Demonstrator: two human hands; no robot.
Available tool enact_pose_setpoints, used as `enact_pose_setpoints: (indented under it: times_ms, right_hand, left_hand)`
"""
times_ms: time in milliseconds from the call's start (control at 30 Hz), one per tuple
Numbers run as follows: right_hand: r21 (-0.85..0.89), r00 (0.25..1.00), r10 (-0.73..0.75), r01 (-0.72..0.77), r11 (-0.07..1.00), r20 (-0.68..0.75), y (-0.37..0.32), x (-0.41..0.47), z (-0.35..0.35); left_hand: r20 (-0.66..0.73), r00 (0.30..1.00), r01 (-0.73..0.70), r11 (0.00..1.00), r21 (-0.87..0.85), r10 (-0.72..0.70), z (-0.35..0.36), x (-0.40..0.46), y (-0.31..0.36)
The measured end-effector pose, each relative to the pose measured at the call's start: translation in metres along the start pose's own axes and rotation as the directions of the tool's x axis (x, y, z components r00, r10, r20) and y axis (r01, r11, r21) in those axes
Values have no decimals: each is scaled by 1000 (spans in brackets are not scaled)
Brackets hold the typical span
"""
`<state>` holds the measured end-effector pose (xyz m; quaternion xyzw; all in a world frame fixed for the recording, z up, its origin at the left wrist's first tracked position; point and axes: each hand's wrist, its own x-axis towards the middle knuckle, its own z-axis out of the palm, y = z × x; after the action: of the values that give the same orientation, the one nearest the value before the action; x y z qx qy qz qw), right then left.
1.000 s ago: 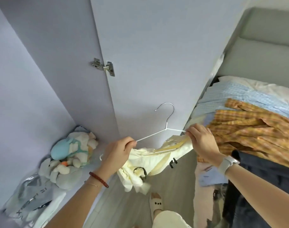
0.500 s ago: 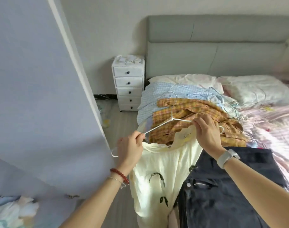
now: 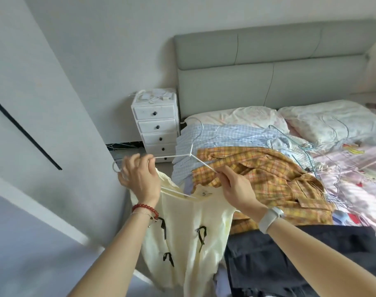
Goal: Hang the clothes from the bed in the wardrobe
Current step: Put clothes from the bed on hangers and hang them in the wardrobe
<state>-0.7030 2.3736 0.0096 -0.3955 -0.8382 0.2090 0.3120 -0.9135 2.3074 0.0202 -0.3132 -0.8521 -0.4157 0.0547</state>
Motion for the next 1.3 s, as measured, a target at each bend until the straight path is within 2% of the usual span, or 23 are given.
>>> enact_pose_setpoints:
  times_ms: [100,167,367,533,667,833,1033,1167,1300]
  right_hand:
    - [81,1000,19,-20,997,2,-21,37,24]
    - [155,997,71,-69,986,-8,-33,65,37]
    - [452,964,254,-194,871,-76,-47,154,50]
    - [562,906,336,-143,815,-257,-37,230,26]
    - [637,830,430,-122,761,-355,8,276,-3]
    - [691,691,580,-160,705,-431,117,308,-48]
    - [651,488,700,-302,696,-521,281,297,-99]
    - [543,442,728,-485,686,-524,383,262,-99]
    - [462,365,783,-652,601,-504,463,232,-82]
  left_hand:
    - [-17,993,114,990,-82,-116,5,33,7]
    - [-16,991,130,981,-141,-134,6,54,15]
    - [-58,995,69,968,-241,-86,16,109,49]
    - [-9,998,-54,957,-284,54,46,142,95]
    - [91,979,-150,952,-267,180,96,166,132]
    - [234,930,-229,944,-236,284,190,170,186]
    - [468,808,-300,934,-193,357,323,124,233]
    - [667,655,-360,923,-137,355,404,72,238]
    - [830,485,-407,911,-63,274,468,29,219]
